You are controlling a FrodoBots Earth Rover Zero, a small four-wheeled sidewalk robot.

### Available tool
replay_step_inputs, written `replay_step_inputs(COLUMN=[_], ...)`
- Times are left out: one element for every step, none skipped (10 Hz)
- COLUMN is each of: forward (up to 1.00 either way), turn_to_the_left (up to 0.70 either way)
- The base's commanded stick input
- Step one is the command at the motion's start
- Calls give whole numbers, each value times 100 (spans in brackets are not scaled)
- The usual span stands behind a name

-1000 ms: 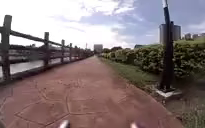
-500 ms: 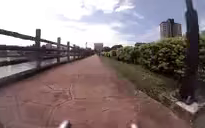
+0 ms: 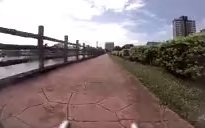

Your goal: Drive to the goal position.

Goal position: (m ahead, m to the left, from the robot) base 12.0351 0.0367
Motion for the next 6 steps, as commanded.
replay_step_inputs(forward=[100, 100, 100, 100, 100, 100], turn_to_the_left=[2, 0, 0, 0, 0, 0])
